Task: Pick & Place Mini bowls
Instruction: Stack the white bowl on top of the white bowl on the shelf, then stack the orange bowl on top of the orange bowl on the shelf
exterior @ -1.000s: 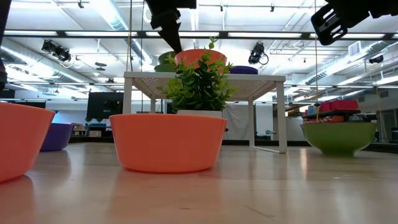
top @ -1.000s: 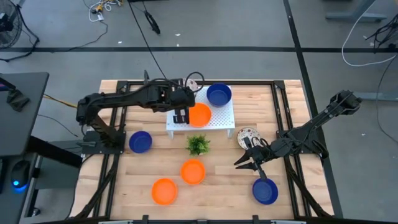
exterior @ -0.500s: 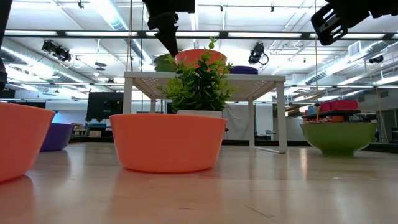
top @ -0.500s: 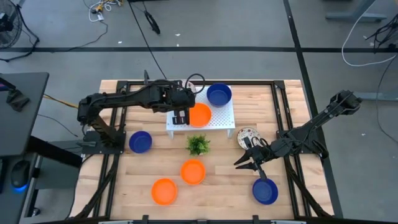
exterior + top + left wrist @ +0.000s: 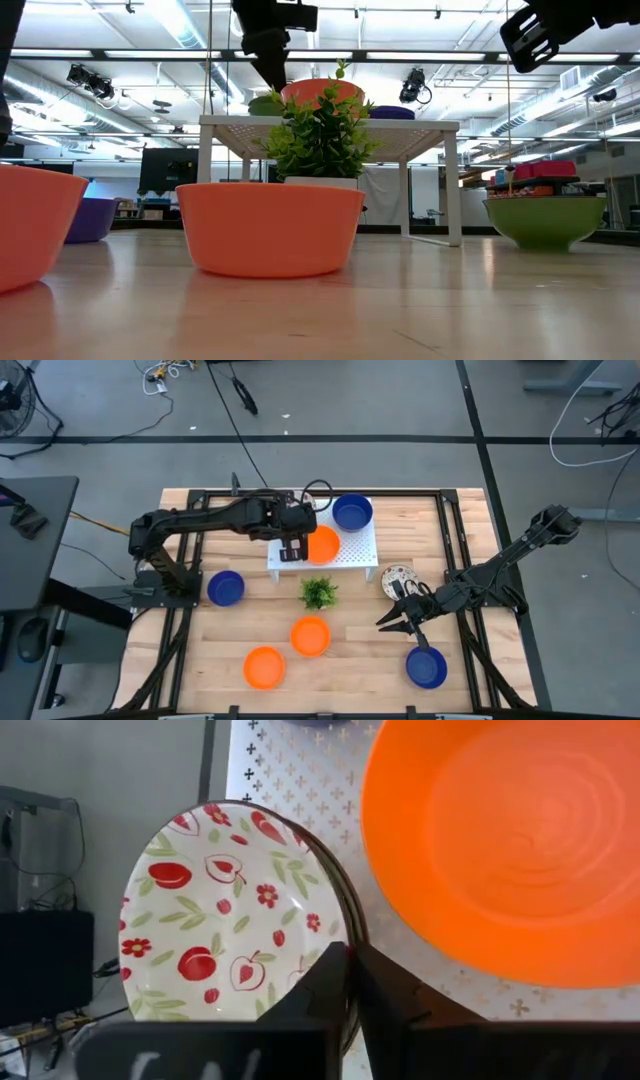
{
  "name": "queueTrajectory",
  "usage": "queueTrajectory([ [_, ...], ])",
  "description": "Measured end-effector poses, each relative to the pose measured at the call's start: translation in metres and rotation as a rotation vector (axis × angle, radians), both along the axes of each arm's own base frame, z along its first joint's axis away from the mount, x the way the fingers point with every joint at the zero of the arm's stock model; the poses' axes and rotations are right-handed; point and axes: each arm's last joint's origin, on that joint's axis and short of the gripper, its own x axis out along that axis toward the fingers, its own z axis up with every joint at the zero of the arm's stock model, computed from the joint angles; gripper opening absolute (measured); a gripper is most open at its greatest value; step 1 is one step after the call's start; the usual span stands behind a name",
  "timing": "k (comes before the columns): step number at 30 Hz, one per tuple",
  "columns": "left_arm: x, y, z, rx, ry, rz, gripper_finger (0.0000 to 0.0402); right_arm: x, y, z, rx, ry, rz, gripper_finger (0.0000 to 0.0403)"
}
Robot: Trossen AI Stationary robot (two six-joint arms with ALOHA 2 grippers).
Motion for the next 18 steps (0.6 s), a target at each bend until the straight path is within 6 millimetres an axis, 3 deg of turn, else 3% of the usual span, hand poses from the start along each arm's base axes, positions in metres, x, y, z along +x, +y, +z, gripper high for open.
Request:
queueTrajectory([
  [12, -0.001, 0.002, 0.001, 0.001, -0.002, 0.002, 0.0174, 0.000, 0.000, 0.000, -0.003, 0.004, 0.000, 0.0075],
  [18, -0.003, -0.001, 0.021, 0.005, -0.042, -0.006, 0.0208, 0.000, 0.000, -0.001, -0.004, 0.006, 0.000, 0.0075],
])
